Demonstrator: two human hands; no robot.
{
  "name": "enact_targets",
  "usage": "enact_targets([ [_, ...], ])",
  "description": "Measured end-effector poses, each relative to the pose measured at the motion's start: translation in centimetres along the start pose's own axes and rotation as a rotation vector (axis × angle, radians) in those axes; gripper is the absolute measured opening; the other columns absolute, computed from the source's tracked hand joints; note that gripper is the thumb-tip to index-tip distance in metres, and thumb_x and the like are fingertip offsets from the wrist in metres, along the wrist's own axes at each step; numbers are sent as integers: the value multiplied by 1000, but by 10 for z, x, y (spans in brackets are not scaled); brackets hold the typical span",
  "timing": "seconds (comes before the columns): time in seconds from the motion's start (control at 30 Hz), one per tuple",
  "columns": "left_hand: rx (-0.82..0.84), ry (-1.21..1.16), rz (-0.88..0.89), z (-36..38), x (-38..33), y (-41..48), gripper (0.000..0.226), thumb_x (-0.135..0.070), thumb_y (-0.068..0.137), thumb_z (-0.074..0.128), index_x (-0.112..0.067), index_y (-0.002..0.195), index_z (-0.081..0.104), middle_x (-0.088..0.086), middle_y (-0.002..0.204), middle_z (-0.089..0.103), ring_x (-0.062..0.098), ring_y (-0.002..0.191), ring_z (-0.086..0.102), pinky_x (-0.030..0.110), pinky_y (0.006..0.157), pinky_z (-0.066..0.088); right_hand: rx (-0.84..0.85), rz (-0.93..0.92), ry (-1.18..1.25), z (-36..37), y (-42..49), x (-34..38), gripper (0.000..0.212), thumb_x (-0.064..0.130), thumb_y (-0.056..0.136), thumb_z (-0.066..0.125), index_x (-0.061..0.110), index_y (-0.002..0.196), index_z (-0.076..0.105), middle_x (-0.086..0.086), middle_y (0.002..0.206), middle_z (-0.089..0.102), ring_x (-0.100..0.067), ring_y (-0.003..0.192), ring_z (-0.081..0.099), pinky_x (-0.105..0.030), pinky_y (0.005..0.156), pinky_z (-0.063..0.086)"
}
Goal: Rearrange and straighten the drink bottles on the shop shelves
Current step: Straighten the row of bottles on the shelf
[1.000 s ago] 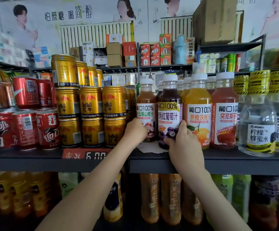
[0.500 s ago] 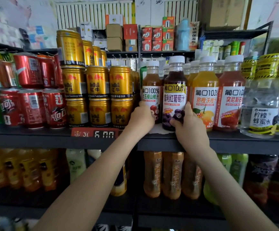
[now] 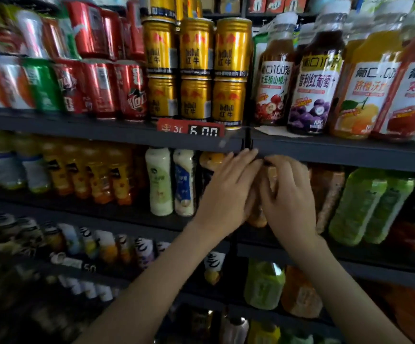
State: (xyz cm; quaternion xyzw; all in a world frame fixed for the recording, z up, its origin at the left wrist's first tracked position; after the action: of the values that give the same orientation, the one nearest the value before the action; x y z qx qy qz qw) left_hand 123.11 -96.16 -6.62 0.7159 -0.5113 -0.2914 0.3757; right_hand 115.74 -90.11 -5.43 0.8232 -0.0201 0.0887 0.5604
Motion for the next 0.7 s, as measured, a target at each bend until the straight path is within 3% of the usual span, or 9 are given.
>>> enact_targets([
  [0.17, 97, -32, -124, 8, 10, -63, 47, -17, 86, 45, 2, 129, 51, 18, 130, 55, 28, 126, 46, 34, 112, 29, 129, -2, 118, 30, -45, 25, 26, 2, 87, 56, 1, 113, 58, -13, 108, 59, -22, 103, 51, -29, 93, 42],
  [0.3, 208, -35, -384, 11, 32, -119, 41, -15, 91, 55, -4, 130, 50, 14, 122, 59, 29, 112, 56, 33, 94, 45, 278, 34, 161, 59, -86, 31, 24, 8, 89, 56, 2, 112, 58, -12, 101, 60, -22, 96, 50, -28, 85, 41],
  [0.43, 505, 50, -773, 15, 69, -208, 44, -29, 99, 42, -16, 141, 38, 5, 134, 49, 23, 114, 52, 35, 88, 47, 464, 111, 215, 96, -136, 37, 27, 7, 87, 64, 4, 113, 59, -10, 101, 61, -26, 96, 58, -37, 80, 53],
  [0.53, 667, 104, -936, 0, 92, -274, 43, -32, 99, 41, -18, 139, 37, 4, 133, 49, 24, 110, 54, 36, 84, 49, 646, 183, 236, 131, -174, 48, 25, 7, 87, 63, 1, 112, 58, -14, 102, 61, -32, 96, 59, -43, 79, 55],
  [0.7, 666, 231, -1063, -59, 142, -328, 38, -28, 98, 44, -18, 135, 42, 6, 122, 55, 24, 101, 59, 37, 77, 51, 783, 232, 272, 175, -191, 94, 31, 9, 88, 60, 0, 117, 55, -16, 112, 58, -34, 108, 53, -43, 84, 51],
])
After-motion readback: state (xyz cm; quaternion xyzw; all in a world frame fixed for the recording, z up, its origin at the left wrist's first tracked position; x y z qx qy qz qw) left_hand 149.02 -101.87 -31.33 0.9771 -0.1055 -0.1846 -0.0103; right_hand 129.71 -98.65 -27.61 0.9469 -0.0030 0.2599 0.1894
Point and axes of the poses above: each hand's wrist, its own y-axis towards the middle knuckle, its own z-axis out of the palm, x = y × z, the point moved 9 cm from there along y, towards the middle knuckle
